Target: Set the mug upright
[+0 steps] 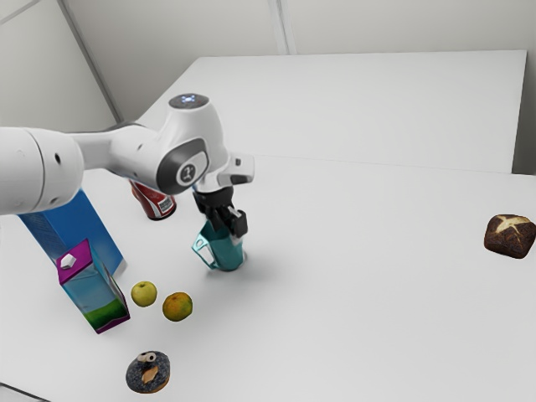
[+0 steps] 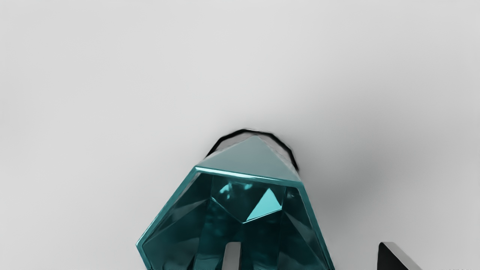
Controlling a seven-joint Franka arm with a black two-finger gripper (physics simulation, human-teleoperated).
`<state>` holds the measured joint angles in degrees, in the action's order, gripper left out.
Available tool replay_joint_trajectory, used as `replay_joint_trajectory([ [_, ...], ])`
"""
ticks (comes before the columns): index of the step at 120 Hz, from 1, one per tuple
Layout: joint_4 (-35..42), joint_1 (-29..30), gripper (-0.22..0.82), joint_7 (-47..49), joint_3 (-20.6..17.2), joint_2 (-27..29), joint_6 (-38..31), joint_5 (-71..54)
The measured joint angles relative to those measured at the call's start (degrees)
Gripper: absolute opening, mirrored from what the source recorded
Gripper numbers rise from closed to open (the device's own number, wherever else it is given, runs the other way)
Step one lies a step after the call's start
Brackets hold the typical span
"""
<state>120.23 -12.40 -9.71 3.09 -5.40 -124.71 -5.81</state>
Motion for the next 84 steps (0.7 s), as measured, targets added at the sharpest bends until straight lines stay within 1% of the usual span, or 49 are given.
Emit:
replay_joint_trajectory([
  [11, -0.1, 0.0, 0.44, 0.1, 0.0, 2.0, 0.2, 0.3],
  [24, -1.5, 0.2, 0.51, 0.2, -0.3, 2.9, 0.7, 0.5],
  [38, -12.5, 0.1, 0.55, 0.1, -0.4, -1.6, 5.0, 0.6],
  [44, -16.8, 0.2, 0.56, 0.1, -0.4, -2.5, 7.3, 0.6],
  [56, -21.7, 0.9, 0.58, 0.0, 0.1, -1.2, 11.8, 0.8],
  [75, -32.9, 1.2, 0.59, -0.3, 0.9, 0.3, 22.0, 2.1],
  [84, -35.3, 1.2, 0.60, -0.6, 1.2, 0.3, 25.9, 2.5],
])
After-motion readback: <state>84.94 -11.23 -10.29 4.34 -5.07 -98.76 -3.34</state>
